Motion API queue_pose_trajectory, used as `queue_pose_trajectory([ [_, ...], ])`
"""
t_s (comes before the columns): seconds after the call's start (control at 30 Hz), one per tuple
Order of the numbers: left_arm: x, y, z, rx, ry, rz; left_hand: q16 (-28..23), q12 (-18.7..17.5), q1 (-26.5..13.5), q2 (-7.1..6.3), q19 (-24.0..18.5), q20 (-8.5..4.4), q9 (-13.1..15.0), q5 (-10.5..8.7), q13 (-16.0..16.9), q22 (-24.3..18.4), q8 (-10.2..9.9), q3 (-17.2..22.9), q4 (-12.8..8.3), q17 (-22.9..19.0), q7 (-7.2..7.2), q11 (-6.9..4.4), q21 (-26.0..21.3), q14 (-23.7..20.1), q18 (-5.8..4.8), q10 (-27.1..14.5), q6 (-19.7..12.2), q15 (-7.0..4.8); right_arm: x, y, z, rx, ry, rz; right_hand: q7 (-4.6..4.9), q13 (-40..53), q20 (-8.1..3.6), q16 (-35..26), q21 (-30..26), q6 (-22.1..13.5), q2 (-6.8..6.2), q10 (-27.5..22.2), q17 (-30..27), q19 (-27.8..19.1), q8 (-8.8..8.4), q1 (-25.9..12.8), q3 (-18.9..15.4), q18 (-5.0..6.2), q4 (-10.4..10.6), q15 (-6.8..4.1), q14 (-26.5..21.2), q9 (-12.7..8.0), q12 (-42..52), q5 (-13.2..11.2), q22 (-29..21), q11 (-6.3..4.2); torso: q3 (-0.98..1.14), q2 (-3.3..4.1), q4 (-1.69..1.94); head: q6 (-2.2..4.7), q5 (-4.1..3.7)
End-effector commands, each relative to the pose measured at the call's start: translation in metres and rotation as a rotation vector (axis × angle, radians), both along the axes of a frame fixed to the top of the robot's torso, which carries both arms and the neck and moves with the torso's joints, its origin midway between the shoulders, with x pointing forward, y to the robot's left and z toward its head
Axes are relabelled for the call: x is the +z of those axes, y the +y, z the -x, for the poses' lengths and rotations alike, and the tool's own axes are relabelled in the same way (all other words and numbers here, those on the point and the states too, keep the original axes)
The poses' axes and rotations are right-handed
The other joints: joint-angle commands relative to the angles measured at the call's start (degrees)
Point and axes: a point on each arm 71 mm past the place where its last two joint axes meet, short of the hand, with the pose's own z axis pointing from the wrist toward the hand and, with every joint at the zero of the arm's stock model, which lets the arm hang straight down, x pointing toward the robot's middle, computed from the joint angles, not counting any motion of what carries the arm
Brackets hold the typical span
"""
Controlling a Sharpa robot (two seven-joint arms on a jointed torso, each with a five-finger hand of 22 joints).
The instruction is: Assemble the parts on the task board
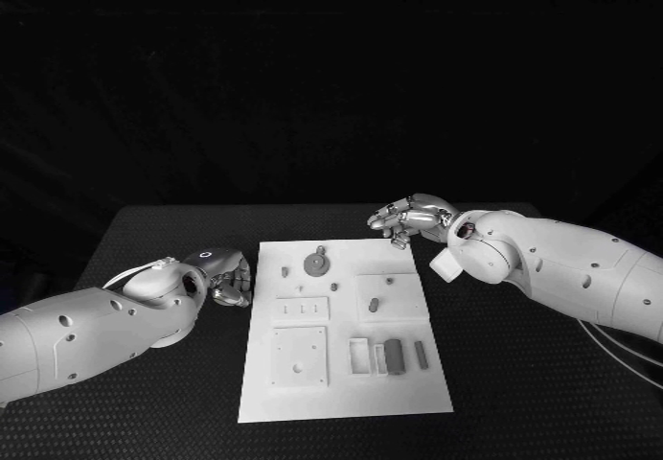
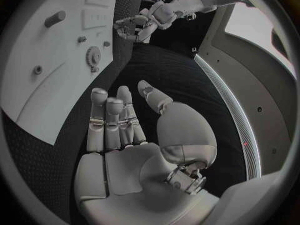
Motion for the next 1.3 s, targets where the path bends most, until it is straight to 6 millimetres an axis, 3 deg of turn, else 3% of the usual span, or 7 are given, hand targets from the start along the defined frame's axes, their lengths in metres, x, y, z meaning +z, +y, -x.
queue_pose_trajectory([
  [0.03, 0.0023, -0.0009, -0.0001, 0.001, -0.024, 0.03, 0.05, 0.28, -0.06, -0.48, -0.04, -0.42, -0.12, 0.12, 0.2, 0.12, -0.53, 0.02, 0.43, 0.14, 0.38, 0.07, -0.21, -0.17, 0.32, -0.62, -1.03, -0.16, 0.0001, 0.0006, 0.0005, 0.012, -0.007, -0.001, 0.56, -0.05, -0.03, -0.2, -0.24, 0.03, -0.37, 0.04, -0.08, 0.39, -0.33, 0.18, -0.12, 1.16, -0.2, 0.36, -0.16, -0.06, 0.24, 0.22, 0.73, 0.35, 0.01, 0.02, 0.01, -0.01, -0.03],
  [0.3, 0.0014, 0.0007, 0.0008, 0.02, -0.002, 0.06, 0.07, 0.56, -0.38, -0.62, 0.09, -0.44, -0.38, 0.12, 0.47, 0.3, -1.12, -0.05, 0.75, 0.29, 1.06, 0.06, -0.31, -0.1, 0.32, -0.78, -2.08, -0.18, -0.0003, 0.0004, 0.0008, 0.013, -0.005, -0.001, 0.56, -0.07, -0.03, -0.2, -0.25, 0.02, -0.37, 0.03, -0.08, 0.39, -0.33, 0.17, -0.12, 1.16, -0.19, 0.36, -0.16, -0.07, 0.26, 0.22, 0.74, 0.35, 0.02, 0.02, -0.03, 0.07, 0.02],
  [0.83, -0.0003, -0.0001, 0.0017, 0.019, 0.019, 0.057, 0.17, 0.84, 0.23, 0.18, 0.34, -0.55, -0.3, 0.12, 0.71, 0.58, -0.69, 0.47, 0.94, 0.48, 0.8, -0.08, -0.3, 0.11, 0.38, -0.71, -1.39, -0.31, -0.001, 0.0003, 0.0009, 0.013, -0.004, -0.001, 0.56, -0.11, -0.02, -0.2, -0.26, 0.03, -0.37, 0.02, -0.08, 0.39, -0.32, 0.15, -0.12, 1.16, -0.18, 0.36, -0.16, -0.08, 0.3, 0.22, 0.74, 0.35, 0.02, 0.01, -0.01, 0.13, 0.04],
  [1.1, 0.0016, 0.0022, 0.002, 0.025, 0.007, 0.097, -0.04, 0.87, -0.21, 0.45, 0.43, -0.57, -2.09, 0.12, 0.87, 0.96, -3.85, 0.79, 1.82, 0.63, 2.85, 0.0, -0.63, 0.15, 0.33, -0.92, -5.66, -0.31, -0.0017, 0.0001, 0.0011, 0.013, -0.003, -0.001, 0.56, -0.12, -0.02, -0.2, -0.26, 0.03, -0.36, 0.02, -0.09, 0.4, -0.32, 0.14, -0.13, 1.16, -0.17, 0.36, -0.16, -0.08, 0.31, 0.22, 0.74, 0.35, -0.01, 0.03, -0.02, 0.17, -0.05],
  [1.3, 0.001, 0.0025, 0.0022, 0.023, 0.02, 0.103, -0.19, 0.83, -0.16, 0.65, 0.45, -0.56, -3.51, 0.13, 0.92, 1.21, -5.73, 1.1, 2.46, 0.71, 3.62, 0.18, -0.86, 0.16, 0.32, -1.01, -8.05, -0.29, -0.0022, 0.0001, 0.0012, 0.013, -0.002, -0.001, 0.56, -0.13, -0.02, -0.2, -0.27, 0.03, -0.35, 0.02, -0.09, 0.4, -0.32, 0.12, -0.13, 1.16, -0.16, 0.36, -0.16, -0.08, 0.32, 0.22, 0.74, 0.35, -0.03, 0.03, 0.0, 0.11, -0.13],
])
